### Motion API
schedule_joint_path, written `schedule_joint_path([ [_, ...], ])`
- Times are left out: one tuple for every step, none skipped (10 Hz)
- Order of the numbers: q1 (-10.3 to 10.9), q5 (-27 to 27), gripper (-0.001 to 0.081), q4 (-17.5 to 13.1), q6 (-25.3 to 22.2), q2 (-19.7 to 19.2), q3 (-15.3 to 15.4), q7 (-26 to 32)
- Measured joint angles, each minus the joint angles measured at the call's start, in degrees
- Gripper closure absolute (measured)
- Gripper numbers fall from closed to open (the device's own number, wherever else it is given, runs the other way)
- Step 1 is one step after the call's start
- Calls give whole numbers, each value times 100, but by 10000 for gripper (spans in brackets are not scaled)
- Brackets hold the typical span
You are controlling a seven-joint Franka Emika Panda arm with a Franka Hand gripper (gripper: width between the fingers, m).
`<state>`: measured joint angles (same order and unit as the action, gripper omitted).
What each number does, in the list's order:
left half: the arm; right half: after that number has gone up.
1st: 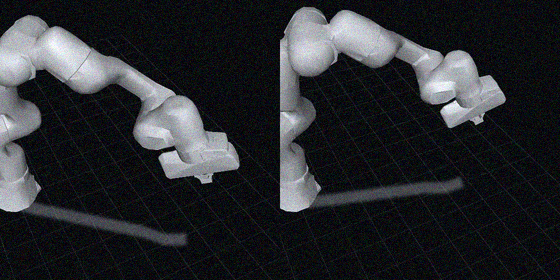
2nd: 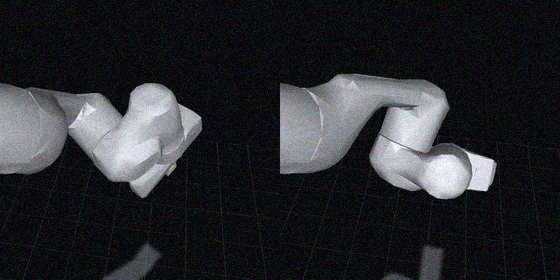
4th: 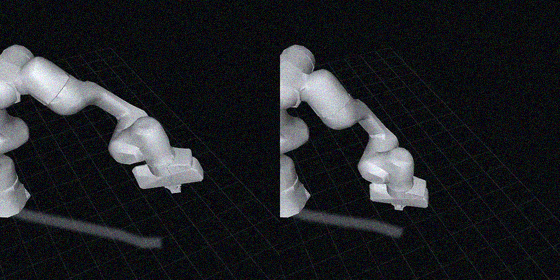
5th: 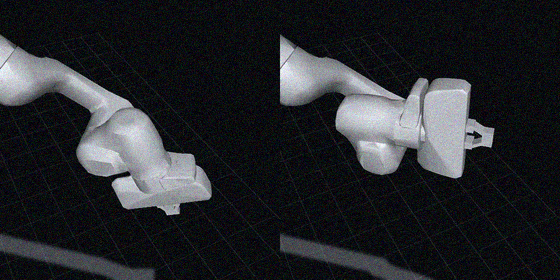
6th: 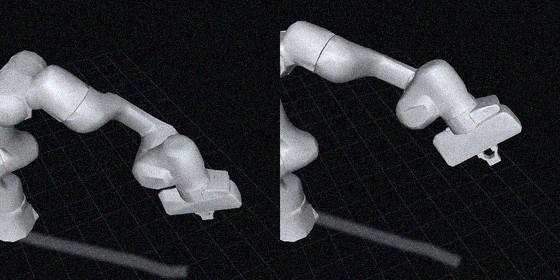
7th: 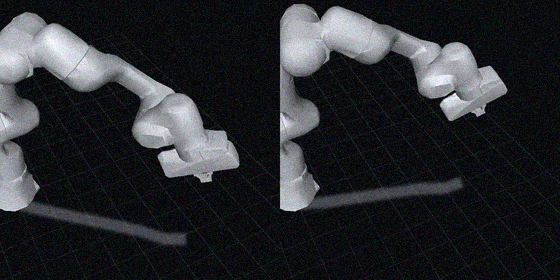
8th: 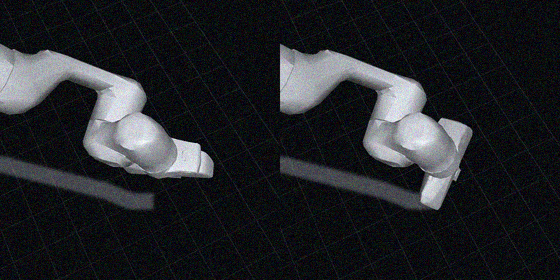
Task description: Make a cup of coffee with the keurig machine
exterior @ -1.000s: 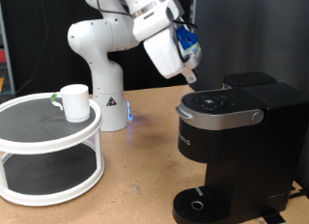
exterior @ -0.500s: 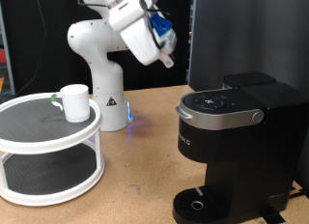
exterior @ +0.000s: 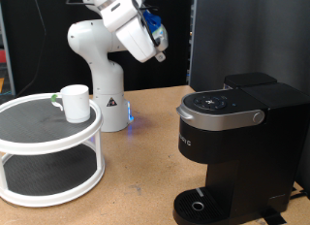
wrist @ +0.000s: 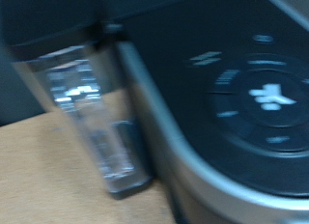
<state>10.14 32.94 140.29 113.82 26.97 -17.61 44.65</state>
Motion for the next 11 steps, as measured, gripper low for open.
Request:
schedule_joint_path([
  [-19, -28, 799, 7, -391, 123, -170, 253],
  [-60, -146, 799, 13, -738, 246, -311, 428],
  [-133, -323, 799, 16, -999, 370, -407, 487],
  [-216, -474, 799, 21, -1252, 501, -488, 546],
  [-260, -541, 799, 54, -1403, 645, -548, 576],
  [-259, -533, 799, 67, -1342, 630, -538, 525],
  [-305, -417, 799, 156, -995, 648, -477, 176],
  [-396, -289, 799, 342, -536, 725, -380, -174],
  [-502, -250, 799, 526, -304, 846, -334, -426],
  [-617, -248, 799, 670, -278, 995, -352, -506],
  [-732, -307, 799, 774, -406, 1158, -410, -487],
])
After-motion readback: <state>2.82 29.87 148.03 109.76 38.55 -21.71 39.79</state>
